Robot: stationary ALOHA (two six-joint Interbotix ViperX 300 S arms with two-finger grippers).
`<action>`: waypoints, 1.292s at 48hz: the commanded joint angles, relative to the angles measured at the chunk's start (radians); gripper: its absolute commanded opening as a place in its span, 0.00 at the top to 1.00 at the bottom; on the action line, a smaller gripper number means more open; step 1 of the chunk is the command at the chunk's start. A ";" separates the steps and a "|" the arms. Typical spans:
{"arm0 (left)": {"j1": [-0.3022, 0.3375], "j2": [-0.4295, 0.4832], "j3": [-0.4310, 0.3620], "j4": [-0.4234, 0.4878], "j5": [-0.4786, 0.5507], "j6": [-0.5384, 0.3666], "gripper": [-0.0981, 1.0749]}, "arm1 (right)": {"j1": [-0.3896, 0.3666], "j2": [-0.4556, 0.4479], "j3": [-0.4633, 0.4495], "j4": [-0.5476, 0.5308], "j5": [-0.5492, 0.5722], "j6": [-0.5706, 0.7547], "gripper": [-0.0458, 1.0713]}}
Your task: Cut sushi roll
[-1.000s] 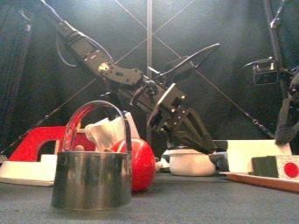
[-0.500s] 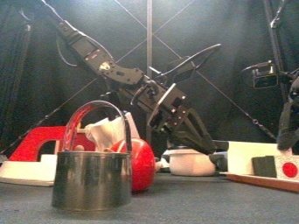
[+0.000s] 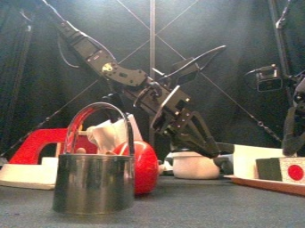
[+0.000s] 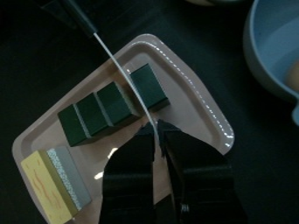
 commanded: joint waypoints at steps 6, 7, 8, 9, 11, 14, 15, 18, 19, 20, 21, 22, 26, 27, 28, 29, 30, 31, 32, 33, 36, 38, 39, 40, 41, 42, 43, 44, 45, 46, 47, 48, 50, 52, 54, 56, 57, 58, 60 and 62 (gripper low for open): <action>0.006 -0.029 -0.018 0.002 0.005 0.002 0.40 | -0.040 -0.023 -0.012 -0.023 0.011 0.003 0.60; 0.008 -0.029 -0.020 0.002 0.005 0.002 0.40 | -0.040 -0.023 -0.011 -0.021 0.011 0.003 0.60; 0.008 -0.031 -0.021 0.003 0.005 0.003 0.40 | -0.040 -0.025 -0.011 -0.023 0.011 0.002 0.60; 0.008 -0.032 -0.023 0.005 0.005 0.003 0.40 | -0.040 -0.026 -0.011 -0.021 0.011 0.002 0.60; 0.009 -0.035 -0.025 0.009 0.005 0.003 0.40 | -0.040 -0.026 -0.011 -0.021 0.011 0.003 0.60; 0.012 -0.037 -0.029 0.015 0.005 0.003 0.40 | -0.040 -0.026 -0.011 -0.023 0.011 0.002 0.60; 0.014 -0.037 -0.031 0.018 0.002 0.003 0.40 | -0.040 -0.026 -0.011 -0.023 0.011 0.003 0.60; 0.015 -0.038 -0.034 0.021 0.005 0.003 0.40 | -0.041 -0.026 -0.011 -0.023 0.011 0.003 0.60; 0.015 -0.038 -0.034 0.021 0.002 0.003 0.40 | -0.041 -0.026 -0.011 -0.021 0.011 0.003 0.60; 0.015 -0.038 -0.035 0.021 0.005 0.003 0.40 | -0.041 -0.026 -0.011 -0.021 0.008 0.002 0.60; 0.015 -0.038 -0.035 0.021 0.002 0.003 0.40 | -0.040 -0.026 -0.011 -0.021 0.008 0.003 0.60; 0.014 -0.040 -0.037 0.021 0.005 0.003 0.40 | -0.041 -0.028 -0.011 -0.020 0.008 0.002 0.60; 0.011 -0.048 -0.037 0.021 0.005 0.003 0.40 | -0.040 -0.029 -0.017 -0.012 0.008 0.003 0.60; 0.009 -0.051 -0.037 0.021 0.005 0.003 0.40 | -0.035 -0.032 -0.021 -0.011 0.006 0.002 0.60; 0.008 -0.055 -0.037 0.021 0.002 0.003 0.40 | -0.034 -0.034 -0.026 -0.011 0.008 0.002 0.60; 0.008 -0.058 -0.037 0.021 0.005 0.003 0.40 | -0.034 -0.038 -0.029 -0.014 0.006 0.002 0.60; 0.008 -0.063 -0.037 0.021 0.005 0.003 0.40 | -0.034 -0.041 -0.034 -0.015 0.008 0.000 0.60; 0.008 -0.067 -0.037 0.021 0.005 0.003 0.40 | -0.031 -0.046 -0.038 -0.017 0.006 0.000 0.60; 0.008 -0.072 -0.037 0.021 0.005 0.003 0.40 | -0.029 -0.049 -0.041 -0.018 0.008 0.000 0.60; 0.008 -0.077 -0.037 0.023 0.005 0.003 0.40 | -0.028 -0.052 -0.043 -0.020 0.008 0.000 0.60; 0.006 -0.091 -0.038 0.032 0.005 0.005 0.40 | -0.026 -0.067 -0.049 -0.028 0.012 0.000 0.60; 0.006 -0.097 -0.037 0.041 0.002 0.003 0.40 | -0.026 -0.077 -0.052 -0.035 0.011 0.000 0.60; 0.006 -0.098 -0.037 0.046 0.002 0.003 0.40 | -0.026 -0.081 -0.052 -0.038 0.012 0.000 0.60; 0.006 -0.100 -0.037 0.051 0.002 0.003 0.40 | -0.026 -0.087 -0.055 -0.041 0.012 0.000 0.60; 0.006 -0.101 -0.038 0.054 0.002 0.003 0.40 | -0.026 -0.095 -0.055 -0.048 0.012 0.000 0.60; 0.006 -0.101 -0.038 0.058 0.000 0.003 0.40 | -0.026 -0.100 -0.055 -0.051 0.012 0.000 0.60; 0.006 -0.101 -0.038 0.061 0.000 0.003 0.40 | -0.026 -0.104 -0.052 -0.054 0.011 0.000 0.60; 0.006 -0.101 -0.038 0.063 -0.002 0.003 0.40 | -0.026 -0.109 -0.052 -0.055 0.012 0.002 0.60; 0.006 -0.101 -0.038 0.063 -0.003 0.003 0.40 | -0.026 -0.114 -0.051 -0.057 0.011 0.002 0.60; 0.006 -0.101 -0.038 0.063 -0.003 0.003 0.40 | -0.026 -0.117 -0.051 -0.057 0.012 0.000 0.60; 0.006 -0.100 -0.038 0.063 -0.003 0.003 0.40 | -0.026 -0.121 -0.049 -0.057 0.012 0.000 0.60; 0.006 -0.100 -0.038 0.063 -0.003 0.003 0.40 | -0.026 -0.123 -0.048 -0.057 0.012 0.000 0.60; 0.006 -0.100 -0.038 0.063 -0.003 0.003 0.40 | -0.026 -0.129 -0.048 -0.057 0.012 0.000 0.60; 0.006 -0.100 -0.038 0.063 -0.003 0.003 0.40 | -0.026 -0.135 -0.048 -0.058 0.011 0.000 0.60; 0.006 -0.100 -0.038 0.063 -0.005 0.003 0.40 | -0.025 -0.140 -0.049 -0.060 0.011 0.000 0.60; 0.006 -0.101 -0.038 0.063 -0.008 0.003 0.40 | -0.023 -0.146 -0.048 -0.064 0.006 0.000 0.60; 0.006 -0.101 -0.038 0.063 -0.008 0.003 0.40 | -0.021 -0.149 -0.049 -0.064 0.005 0.000 0.60; 0.006 -0.101 -0.038 0.063 -0.009 0.003 0.40 | -0.018 -0.150 -0.048 -0.067 0.003 0.002 0.60; 0.006 -0.101 -0.038 0.061 -0.012 0.003 0.40 | -0.012 -0.153 -0.049 -0.067 0.000 0.002 0.60; 0.006 -0.101 -0.038 0.063 -0.014 0.002 0.40 | -0.003 -0.156 -0.049 -0.067 -0.008 0.002 0.60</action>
